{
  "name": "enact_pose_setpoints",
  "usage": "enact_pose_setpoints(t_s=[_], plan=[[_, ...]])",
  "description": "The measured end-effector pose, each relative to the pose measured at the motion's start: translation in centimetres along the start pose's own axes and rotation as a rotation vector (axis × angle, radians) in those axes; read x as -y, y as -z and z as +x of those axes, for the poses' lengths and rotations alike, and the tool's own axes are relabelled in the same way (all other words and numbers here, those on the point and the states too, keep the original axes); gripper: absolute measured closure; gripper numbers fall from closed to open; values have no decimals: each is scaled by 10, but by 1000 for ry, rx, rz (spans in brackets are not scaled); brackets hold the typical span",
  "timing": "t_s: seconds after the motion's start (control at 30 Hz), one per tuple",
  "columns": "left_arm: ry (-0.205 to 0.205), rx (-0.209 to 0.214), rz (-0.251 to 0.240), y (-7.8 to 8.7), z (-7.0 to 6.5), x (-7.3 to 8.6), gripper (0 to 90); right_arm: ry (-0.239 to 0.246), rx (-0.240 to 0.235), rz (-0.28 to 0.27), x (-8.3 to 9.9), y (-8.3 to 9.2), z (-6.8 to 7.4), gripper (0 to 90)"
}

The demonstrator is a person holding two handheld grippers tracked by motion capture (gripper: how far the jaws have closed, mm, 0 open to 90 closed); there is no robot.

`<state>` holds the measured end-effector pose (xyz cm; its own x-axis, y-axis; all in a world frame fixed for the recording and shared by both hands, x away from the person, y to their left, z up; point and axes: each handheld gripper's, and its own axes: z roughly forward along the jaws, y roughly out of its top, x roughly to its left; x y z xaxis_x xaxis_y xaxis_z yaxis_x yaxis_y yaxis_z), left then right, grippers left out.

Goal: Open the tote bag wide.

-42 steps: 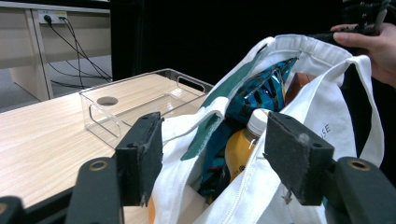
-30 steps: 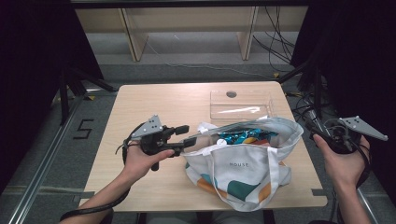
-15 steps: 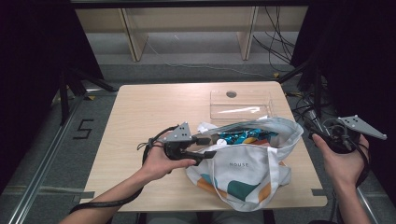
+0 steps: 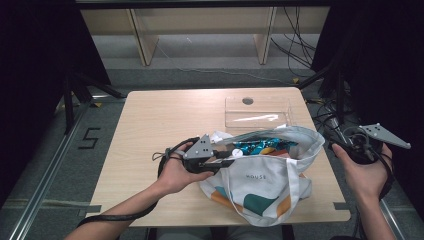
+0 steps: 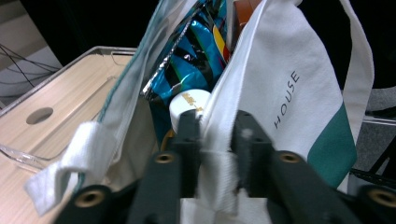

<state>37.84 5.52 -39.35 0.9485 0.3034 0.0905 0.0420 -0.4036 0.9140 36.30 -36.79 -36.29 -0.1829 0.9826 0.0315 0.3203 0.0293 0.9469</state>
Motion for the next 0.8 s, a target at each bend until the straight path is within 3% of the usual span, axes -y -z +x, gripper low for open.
enact_pose_setpoints(t_s=[0.13,0.17,0.23,0.3,0.5,0.7,0.8], plan=[[-21,3,-4,1,-1,-5,812,-10,-1,7,-1,1,2,395],[-21,3,-4,1,-1,-5,814,-34,-4,14,-2,2,3,394],[-30,14,-12,2,-2,-9,815,-24,-6,6,-2,2,3,394],[-48,40,-25,3,-7,-14,815,-6,-10,-2,-2,2,1,394],[-96,100,-43,0,-15,-19,815,-37,-2,10,-3,4,2,394],[-133,128,-41,1,-18,-21,817,-14,-4,2,-2,2,-1,393],[-148,141,-55,2,-19,-21,818,-44,0,10,-3,3,2,392]])
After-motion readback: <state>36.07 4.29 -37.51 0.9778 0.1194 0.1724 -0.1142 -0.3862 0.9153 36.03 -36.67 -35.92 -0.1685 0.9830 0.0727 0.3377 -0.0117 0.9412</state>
